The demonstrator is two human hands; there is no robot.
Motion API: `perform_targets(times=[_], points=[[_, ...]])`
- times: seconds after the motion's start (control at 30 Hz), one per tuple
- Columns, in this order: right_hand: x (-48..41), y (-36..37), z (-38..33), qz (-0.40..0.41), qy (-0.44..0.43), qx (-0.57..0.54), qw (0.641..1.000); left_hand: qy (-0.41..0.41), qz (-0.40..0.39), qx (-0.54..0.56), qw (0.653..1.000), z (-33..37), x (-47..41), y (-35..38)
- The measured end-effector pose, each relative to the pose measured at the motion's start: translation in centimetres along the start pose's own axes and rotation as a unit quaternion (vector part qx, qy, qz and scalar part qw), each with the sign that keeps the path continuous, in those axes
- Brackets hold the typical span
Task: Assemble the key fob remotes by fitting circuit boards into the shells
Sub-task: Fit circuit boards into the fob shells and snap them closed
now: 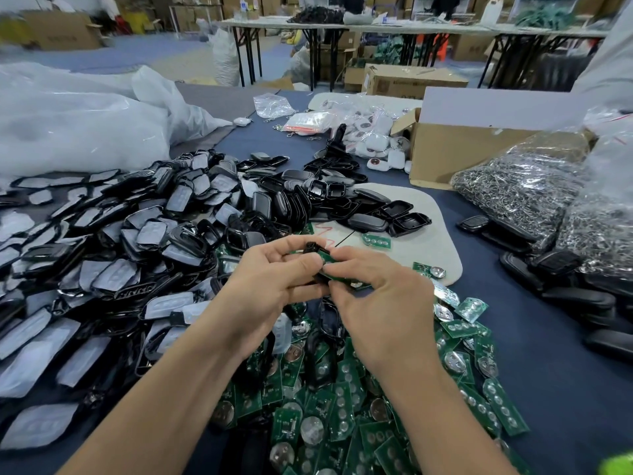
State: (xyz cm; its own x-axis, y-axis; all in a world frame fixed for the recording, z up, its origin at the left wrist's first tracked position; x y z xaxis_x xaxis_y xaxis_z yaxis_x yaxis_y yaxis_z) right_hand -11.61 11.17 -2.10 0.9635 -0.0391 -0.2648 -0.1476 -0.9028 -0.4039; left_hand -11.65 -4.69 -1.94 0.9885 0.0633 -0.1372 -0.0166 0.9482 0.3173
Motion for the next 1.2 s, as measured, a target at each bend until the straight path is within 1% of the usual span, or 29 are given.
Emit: perform_targets(times=[0.07, 0.17, 0.2, 0.23, 0.3, 0.37, 0.4, 0.47, 0.53, 0.57, 0.67, 0.73, 0.8, 0.87, 0.9, 0.97, 1.03, 1.1, 1.2], points=[[0.1, 0.2, -0.1, 0.014, -0.025, 0.039, 0.999, 0.003, 0.027, -0.016, 0.999, -0.1, 0.0, 0.2], [0.2, 0.4, -0.4, 0.041, -0.076, 0.102, 0.991, 0.008, 0.068, -0.007, 0.998, 0.0, 0.0, 0.4], [0.3, 0.4, -0.5, 0.042, -0.074, 0.104, 0.991, 0.011, 0.081, -0.001, 0.997, 0.0, -0.1, 0.4], [0.3, 0.4, -0.5, 0.033, -0.054, 0.094, 0.994, 0.014, 0.093, 0.004, 0.996, 0.1, -0.1, 0.4], [0.1, 0.0, -0.3, -0.006, 0.038, 0.034, 0.999, 0.019, 0.105, 0.014, 0.994, 0.1, -0.2, 0.4], [-0.3, -0.3, 0.0, -0.050, 0.151, -0.066, 0.985, 0.025, 0.106, 0.023, 0.994, 0.0, -0.1, 0.4], [-0.6, -0.3, 0.2, -0.066, 0.188, -0.105, 0.974, 0.033, 0.106, 0.020, 0.994, 0.0, -0.1, 0.4], [-0.8, -0.3, 0.2, -0.081, 0.224, -0.132, 0.962, 0.062, 0.104, -0.034, 0.992, -0.2, -0.1, 0.5], [-1.0, -0.2, 0.4, -0.071, 0.244, -0.158, 0.954, 0.092, 0.095, -0.132, 0.982, -0.4, -0.1, 0.5], [-1.1, -0.2, 0.6, -0.066, 0.257, -0.180, 0.947, 0.096, 0.085, -0.161, 0.979, -0.5, 0.0, 0.6], [-1.3, -0.3, 1.0, -0.071, 0.299, -0.277, 0.910, 0.070, 0.038, -0.168, 0.983, -0.8, 0.1, 0.9], [-1.1, 0.0, 1.0, -0.093, 0.307, -0.311, 0.895, 0.070, 0.031, -0.184, 0.980, -0.7, 0.1, 0.9], [-0.8, 0.5, 0.9, -0.128, 0.289, -0.281, 0.906, 0.091, 0.043, -0.193, 0.976, -0.7, 0.3, 0.8], [-0.5, 0.9, 0.7, -0.154, 0.256, -0.201, 0.933, 0.121, 0.061, -0.218, 0.966, -0.9, 0.5, 0.8], [-0.4, 1.1, 0.6, -0.154, 0.234, -0.147, 0.948, 0.137, 0.072, -0.241, 0.958, -0.9, 0.5, 0.8], [0.0, 1.3, 0.4, -0.127, 0.188, -0.045, 0.973, 0.160, 0.103, -0.264, 0.946, -0.6, 0.4, 0.8], [0.2, 1.5, 0.1, -0.090, 0.151, -0.008, 0.984, 0.173, 0.163, -0.254, 0.938, 0.1, 0.0, 0.0], [0.1, 1.7, -0.4, -0.071, 0.137, -0.001, 0.988, 0.173, 0.246, -0.229, 0.926, 0.9, -0.6, -1.7], [-0.9, 3.2, -1.9, -0.090, 0.099, 0.060, 0.989, 0.185, 0.376, -0.172, 0.892, 2.1, -1.3, -4.6]])
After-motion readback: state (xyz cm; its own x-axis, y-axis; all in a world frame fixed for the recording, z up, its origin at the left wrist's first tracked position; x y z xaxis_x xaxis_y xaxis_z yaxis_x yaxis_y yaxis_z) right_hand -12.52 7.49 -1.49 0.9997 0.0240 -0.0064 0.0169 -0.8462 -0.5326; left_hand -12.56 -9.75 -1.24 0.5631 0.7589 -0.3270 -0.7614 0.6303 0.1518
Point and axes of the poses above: each hand's wrist, its own x-axis away from the middle knuckle, its own y-axis out of the palm, z = x × y, the point moved 1 cm from there along -x, towards the middle knuckle, and after that the axes turned 14 degrees about y, right-handed, at the moved point
